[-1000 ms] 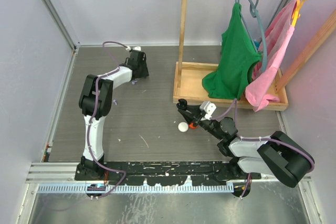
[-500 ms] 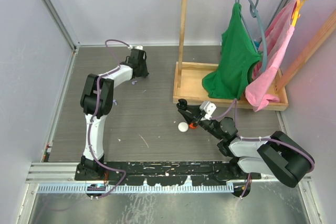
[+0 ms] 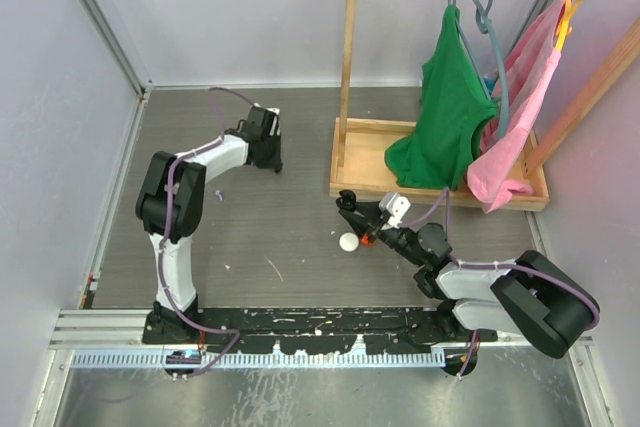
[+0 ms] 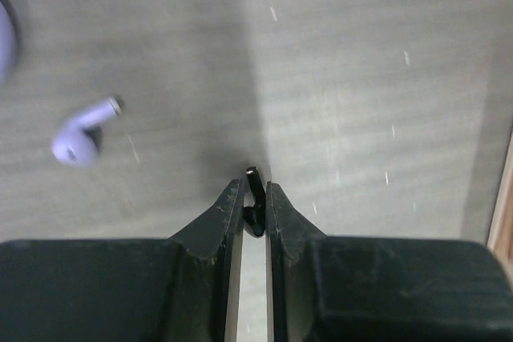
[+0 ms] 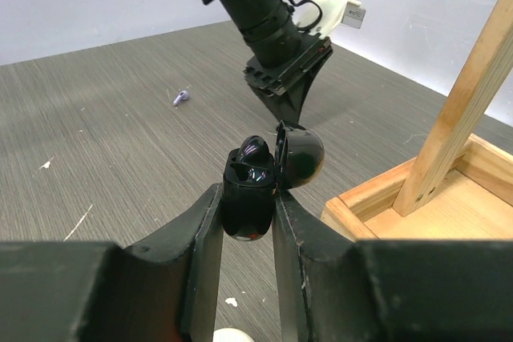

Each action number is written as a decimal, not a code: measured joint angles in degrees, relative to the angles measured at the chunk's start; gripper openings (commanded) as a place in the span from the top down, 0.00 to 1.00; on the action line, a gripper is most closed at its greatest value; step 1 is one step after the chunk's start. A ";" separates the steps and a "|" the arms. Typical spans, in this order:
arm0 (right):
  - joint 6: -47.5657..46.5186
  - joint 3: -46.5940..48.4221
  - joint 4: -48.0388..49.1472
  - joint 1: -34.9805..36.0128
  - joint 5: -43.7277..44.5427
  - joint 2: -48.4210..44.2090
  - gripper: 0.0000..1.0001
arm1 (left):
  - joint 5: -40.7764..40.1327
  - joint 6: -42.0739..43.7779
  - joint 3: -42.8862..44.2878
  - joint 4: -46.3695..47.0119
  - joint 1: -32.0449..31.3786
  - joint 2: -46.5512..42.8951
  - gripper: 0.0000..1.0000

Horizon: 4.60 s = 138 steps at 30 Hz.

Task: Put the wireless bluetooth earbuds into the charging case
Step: Move the earbud to the center of the board, then pick up the earbud from the center of the board.

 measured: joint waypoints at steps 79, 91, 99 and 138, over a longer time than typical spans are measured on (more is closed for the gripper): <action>0.00 0.17 -1.27 0.00 -2.19 0.02 0.99 | -11.65 -18.64 -33.53 -11.30 -20.00 -31.01 0.66; 0.02 0.24 -1.31 0.00 -2.38 0.02 0.99 | -11.65 -18.67 -32.39 -10.78 -20.00 -28.50 0.66; 0.02 0.42 -1.33 0.00 -2.40 0.02 0.99 | -11.69 -18.67 -32.33 -10.40 -20.00 -28.39 0.69; 0.09 1.40 -1.73 0.00 -5.01 2.40 0.99 | -19.34 -8.17 -31.30 -8.68 -25.46 -47.15 0.92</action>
